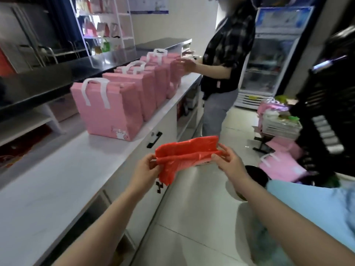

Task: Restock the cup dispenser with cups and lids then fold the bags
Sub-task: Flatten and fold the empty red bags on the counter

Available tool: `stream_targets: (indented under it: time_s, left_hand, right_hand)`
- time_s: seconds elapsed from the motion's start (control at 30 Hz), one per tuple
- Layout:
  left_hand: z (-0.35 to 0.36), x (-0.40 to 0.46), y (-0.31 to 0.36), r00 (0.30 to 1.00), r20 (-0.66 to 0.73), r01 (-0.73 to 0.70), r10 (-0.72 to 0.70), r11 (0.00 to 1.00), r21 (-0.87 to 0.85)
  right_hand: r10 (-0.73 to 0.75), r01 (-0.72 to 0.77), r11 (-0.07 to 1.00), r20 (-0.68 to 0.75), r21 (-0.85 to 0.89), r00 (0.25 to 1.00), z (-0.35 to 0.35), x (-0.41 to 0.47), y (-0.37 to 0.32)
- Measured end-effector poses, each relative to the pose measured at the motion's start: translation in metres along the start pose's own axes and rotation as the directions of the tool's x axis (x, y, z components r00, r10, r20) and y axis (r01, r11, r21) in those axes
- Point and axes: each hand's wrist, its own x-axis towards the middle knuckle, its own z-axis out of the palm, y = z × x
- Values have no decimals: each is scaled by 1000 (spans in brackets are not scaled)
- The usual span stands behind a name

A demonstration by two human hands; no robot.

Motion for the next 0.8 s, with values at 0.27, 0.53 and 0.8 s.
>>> stream_targets:
  time_s: [0.27,0.53,0.8]
  left_hand:
    - [156,68,-13,987,138,83,-80,996,-17]
    - [261,176,-29,951,293,87,-102,994,64]
    - [346,316,-49,896,398,109,-194,968,228]
  right_hand:
    - [115,-126,992,-248,-30,962,-159,32,31]
    - [237,-268,963,-436,-9,868,-242,95,81]
    - [314,-344,937,-568,57,761,-279,189,115]
